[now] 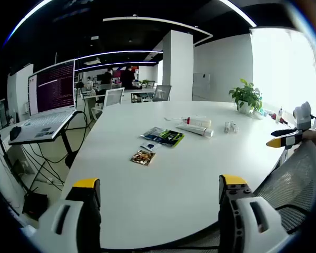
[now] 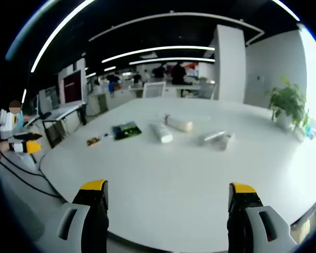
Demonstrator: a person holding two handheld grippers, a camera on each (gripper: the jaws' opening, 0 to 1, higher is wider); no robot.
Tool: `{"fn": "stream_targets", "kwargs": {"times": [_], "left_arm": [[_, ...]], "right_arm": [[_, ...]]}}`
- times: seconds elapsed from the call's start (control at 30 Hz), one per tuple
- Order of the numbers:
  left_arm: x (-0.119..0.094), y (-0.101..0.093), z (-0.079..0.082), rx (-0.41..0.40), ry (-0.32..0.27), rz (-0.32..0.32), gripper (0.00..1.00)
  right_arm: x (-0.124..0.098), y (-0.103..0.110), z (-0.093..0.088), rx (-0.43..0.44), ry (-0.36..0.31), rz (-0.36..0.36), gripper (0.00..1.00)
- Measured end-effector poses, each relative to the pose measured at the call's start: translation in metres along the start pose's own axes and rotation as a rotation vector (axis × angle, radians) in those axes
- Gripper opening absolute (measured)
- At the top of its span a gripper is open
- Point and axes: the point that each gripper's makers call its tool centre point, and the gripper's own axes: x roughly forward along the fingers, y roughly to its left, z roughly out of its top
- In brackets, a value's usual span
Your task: Arrange the skincare products in the storage area until every visible bottle or jar stands upright without overlapping.
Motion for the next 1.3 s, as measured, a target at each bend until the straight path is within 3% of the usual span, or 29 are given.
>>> {"fn": "stream_targets", "kwargs": {"times": [1.3], "left_arm": [[0.0004,0.0003,-0.0009,0.000,0.003,-0.002,0.87]], "right_arm": [[-0.0004,-0.0007,-0.0019,0.007,0.008,-0.004,0.97]]}}
